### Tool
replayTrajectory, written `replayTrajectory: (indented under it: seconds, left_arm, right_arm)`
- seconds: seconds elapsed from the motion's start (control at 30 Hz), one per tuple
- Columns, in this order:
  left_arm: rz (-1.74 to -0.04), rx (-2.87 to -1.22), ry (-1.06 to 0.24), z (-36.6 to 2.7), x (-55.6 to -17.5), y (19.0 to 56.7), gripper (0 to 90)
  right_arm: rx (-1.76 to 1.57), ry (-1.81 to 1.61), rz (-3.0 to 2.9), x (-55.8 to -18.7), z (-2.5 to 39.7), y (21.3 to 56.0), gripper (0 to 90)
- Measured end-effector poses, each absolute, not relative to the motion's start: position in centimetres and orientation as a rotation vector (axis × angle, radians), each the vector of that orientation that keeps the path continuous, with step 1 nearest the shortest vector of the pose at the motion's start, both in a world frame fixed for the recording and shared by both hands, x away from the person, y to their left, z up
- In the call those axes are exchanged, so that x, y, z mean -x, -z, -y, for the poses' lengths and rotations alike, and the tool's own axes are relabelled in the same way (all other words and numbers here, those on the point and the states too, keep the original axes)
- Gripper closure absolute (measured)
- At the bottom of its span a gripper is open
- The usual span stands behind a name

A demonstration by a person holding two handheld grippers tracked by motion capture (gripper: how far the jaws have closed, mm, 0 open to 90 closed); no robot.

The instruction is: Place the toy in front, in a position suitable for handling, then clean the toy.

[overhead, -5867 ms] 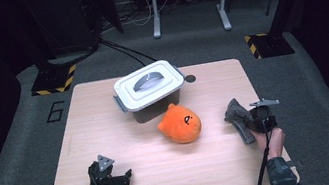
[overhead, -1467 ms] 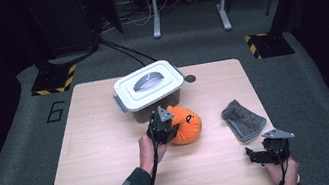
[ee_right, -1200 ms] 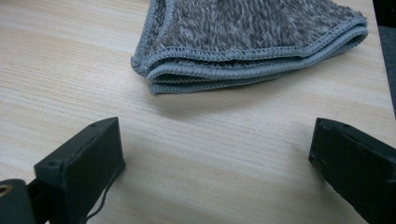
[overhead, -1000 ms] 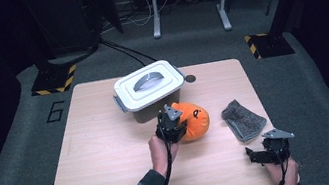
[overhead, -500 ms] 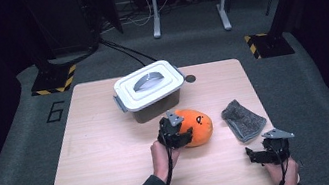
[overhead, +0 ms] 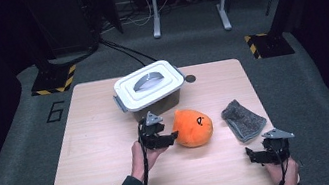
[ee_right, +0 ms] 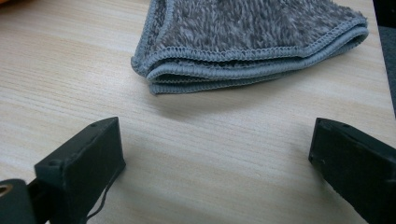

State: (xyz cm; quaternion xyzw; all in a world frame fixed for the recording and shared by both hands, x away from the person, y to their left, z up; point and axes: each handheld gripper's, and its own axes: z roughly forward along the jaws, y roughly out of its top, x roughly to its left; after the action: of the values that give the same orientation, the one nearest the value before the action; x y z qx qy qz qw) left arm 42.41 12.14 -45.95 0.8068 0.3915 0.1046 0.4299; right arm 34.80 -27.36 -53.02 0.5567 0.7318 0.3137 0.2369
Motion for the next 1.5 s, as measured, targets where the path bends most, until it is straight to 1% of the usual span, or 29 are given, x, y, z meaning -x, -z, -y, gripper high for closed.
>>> replayTrajectory:
  seconds: [0.03, 0.07, 0.23, 0.27, 0.3, 0.4, 0.47, 0.6, 1.5]
  left_arm:
    - [-0.977, -2.013, -0.261, -12.1, -42.4, 45.9, 38.8]
    - [-0.959, -2.048, -0.266, -11.9, -42.3, 46.4, 41.1]
    - [-0.959, -2.084, -0.269, -11.3, -42.2, 47.1, 63.9]
    - [-0.959, -2.092, -0.296, -11.0, -42.0, 47.3, 66.8]
    - [-0.959, -2.092, -0.296, -11.0, -42.0, 47.3, 70.5]
    - [-0.973, -2.082, -0.302, -10.9, -41.7, 47.4, 77.6]
    - [-0.979, -2.076, -0.306, -10.9, -41.6, 47.4, 80.5]
    - [-1.002, -2.076, -0.309, -10.8, -41.1, 47.5, 82.8]
    - [-0.968, -2.028, -0.313, -10.1, -39.7, 47.5, 83.3]
  right_arm:
    - [-1.526, -0.860, -2.006, -34.8, 27.4, 53.0, 2.1]
    - [-1.524, -0.860, -2.007, -34.8, 27.4, 53.0, 2.1]
    - [-1.525, -0.860, -2.007, -34.8, 27.4, 53.0, 2.1]
    - [-1.525, -0.860, -2.007, -34.8, 27.4, 53.0, 2.1]
    - [-1.525, -0.860, -2.007, -34.8, 27.4, 53.0, 2.1]
    - [-1.527, -0.860, -2.006, -34.8, 27.4, 53.0, 2.1]
    - [-1.526, -0.859, -2.006, -34.8, 27.4, 53.0, 2.1]
    - [-1.527, -0.858, -2.003, -34.8, 27.4, 53.0, 2.2]
    - [-1.529, -0.855, -2.004, -34.8, 27.4, 53.0, 2.4]
